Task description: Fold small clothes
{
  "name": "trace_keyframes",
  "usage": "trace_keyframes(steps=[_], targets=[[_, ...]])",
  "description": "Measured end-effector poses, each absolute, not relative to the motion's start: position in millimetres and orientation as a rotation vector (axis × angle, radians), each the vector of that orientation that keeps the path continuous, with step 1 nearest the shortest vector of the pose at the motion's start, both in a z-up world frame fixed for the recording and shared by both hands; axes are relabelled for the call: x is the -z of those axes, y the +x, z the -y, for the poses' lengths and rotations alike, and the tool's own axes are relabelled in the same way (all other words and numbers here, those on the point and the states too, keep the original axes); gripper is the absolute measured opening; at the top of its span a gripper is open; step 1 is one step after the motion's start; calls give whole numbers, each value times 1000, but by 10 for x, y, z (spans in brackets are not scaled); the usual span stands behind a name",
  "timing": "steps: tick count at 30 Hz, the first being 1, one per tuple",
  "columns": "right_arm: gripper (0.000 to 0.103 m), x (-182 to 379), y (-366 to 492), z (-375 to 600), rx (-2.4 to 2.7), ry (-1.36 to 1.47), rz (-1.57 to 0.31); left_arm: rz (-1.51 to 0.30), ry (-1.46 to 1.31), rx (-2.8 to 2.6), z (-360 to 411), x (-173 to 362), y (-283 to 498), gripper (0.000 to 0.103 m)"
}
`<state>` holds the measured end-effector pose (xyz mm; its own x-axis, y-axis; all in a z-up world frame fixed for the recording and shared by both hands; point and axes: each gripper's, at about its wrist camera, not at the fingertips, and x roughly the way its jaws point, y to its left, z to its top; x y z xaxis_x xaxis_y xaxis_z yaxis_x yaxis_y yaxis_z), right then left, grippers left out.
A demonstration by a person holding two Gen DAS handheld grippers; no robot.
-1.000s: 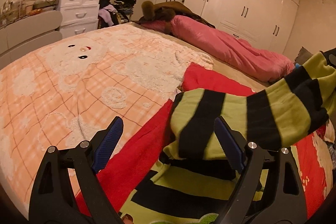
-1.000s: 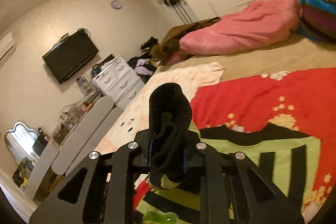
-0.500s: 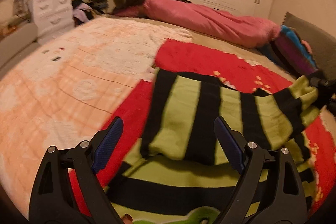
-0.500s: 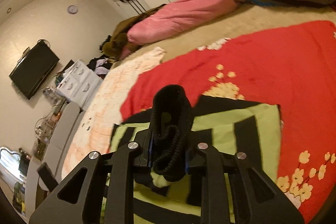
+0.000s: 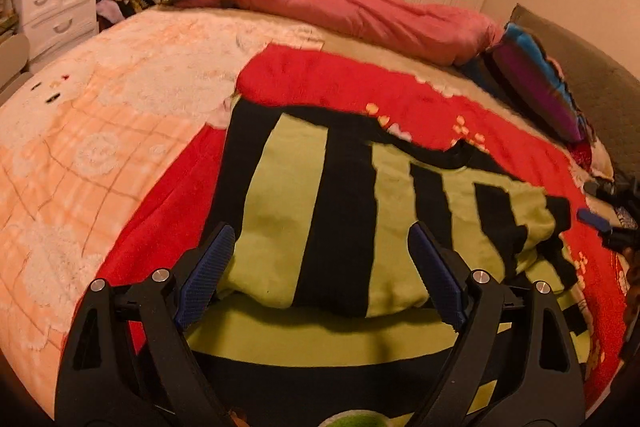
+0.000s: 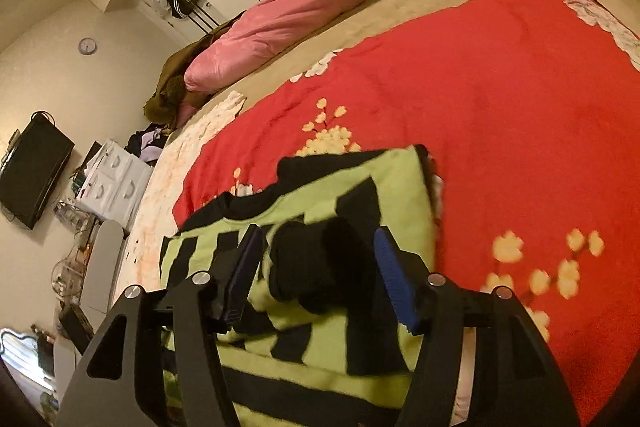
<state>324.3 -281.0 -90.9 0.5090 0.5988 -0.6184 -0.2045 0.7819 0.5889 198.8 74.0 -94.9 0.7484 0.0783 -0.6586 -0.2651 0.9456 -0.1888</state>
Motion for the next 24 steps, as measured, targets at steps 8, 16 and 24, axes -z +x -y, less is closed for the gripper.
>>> trace_keyframes(steps=[8,16,24], targets=[[60,1098,3201,2668,-562,489,-995,-676,-215,-162,-610,915,2084,81],[72,1268,3391,2504,-523,488,-1066,-689,-195,-117,-533,965,2187,81],[13,1013,3334,2470,-572,364,-984,-749,-202,-79,-471,1075,2300,82]])
